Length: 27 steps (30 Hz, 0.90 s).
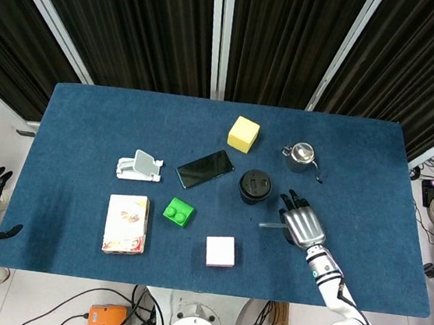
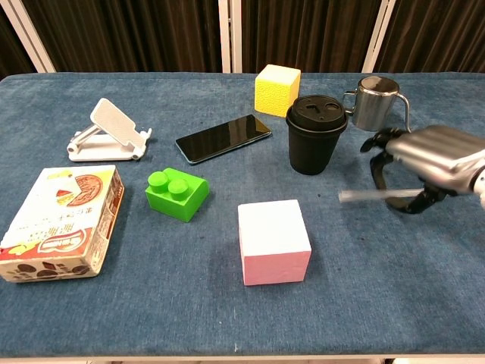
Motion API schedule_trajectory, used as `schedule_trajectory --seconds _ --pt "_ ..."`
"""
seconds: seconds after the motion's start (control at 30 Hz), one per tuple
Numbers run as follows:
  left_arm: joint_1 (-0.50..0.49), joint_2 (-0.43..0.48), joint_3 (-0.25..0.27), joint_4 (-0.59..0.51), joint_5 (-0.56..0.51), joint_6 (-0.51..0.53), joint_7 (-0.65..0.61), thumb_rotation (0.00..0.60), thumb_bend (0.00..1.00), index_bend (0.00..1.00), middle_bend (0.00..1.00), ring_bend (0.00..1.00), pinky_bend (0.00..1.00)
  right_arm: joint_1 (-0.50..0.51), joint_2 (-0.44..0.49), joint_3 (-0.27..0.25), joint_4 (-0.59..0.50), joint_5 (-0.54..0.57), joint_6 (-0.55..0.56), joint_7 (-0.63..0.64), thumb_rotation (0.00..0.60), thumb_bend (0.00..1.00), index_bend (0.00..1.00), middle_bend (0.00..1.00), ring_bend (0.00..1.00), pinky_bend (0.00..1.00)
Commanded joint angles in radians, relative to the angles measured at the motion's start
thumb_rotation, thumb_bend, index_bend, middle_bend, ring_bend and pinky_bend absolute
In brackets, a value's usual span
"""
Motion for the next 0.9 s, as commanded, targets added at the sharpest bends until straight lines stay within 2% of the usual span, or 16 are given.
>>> schedule_trajectory --seconds 0.03,0.2,0.37,0.47,0.6,0.73,0.9 --pt "-0.002 0.002 -0.001 -0.003 0.003 0.002 0.002 0.600 0.00 0.00 0.04 0.00 0.00 -0.025 0.069 0.035 -0.090 -0.056 0.078 0.141 0.600 0.59 0.64 0.22 0.13 0.30" --pt "-0.006 0.009 -0.003 -0.016 0.011 0.004 0.012 0.600 0.00 0.00 0.04 0.00 0.00 -0.048 0.199 0.095 -0.236 -0.134 0.153 0.421 0.600 0.62 0.68 0.25 0.15 0.32" --pt "-0.010 0.014 -0.006 -0.031 0.013 0.003 0.023 0.600 0.00 0.00 0.04 0.00 0.00 -0.034 0.241 0.169 -0.284 -0.130 0.167 0.647 0.600 0.65 0.71 0.28 0.16 0.32" --pt "-0.012 0.017 -0.007 -0.039 0.013 0.003 0.029 0.600 0.00 0.00 0.04 0.00 0.00 -0.005 0.206 0.224 -0.256 -0.091 0.153 0.798 0.600 0.69 0.73 0.30 0.18 0.33" --pt "-0.012 0.019 -0.006 -0.046 0.013 0.001 0.037 0.600 0.00 0.00 0.04 0.00 0.00 0.036 0.164 0.261 -0.210 -0.057 0.111 0.908 0.600 0.71 0.74 0.31 0.19 0.33" --pt "-0.012 0.020 -0.007 -0.050 0.008 -0.001 0.041 0.600 0.00 0.00 0.04 0.00 0.00 0.074 0.102 0.289 -0.150 -0.035 0.095 0.979 0.600 0.71 0.73 0.31 0.19 0.33" --pt "-0.011 0.021 -0.006 -0.055 0.003 -0.004 0.047 0.600 0.00 0.00 0.04 0.00 0.00 0.110 0.033 0.294 -0.076 -0.032 0.080 1.025 0.600 0.71 0.73 0.31 0.19 0.33"
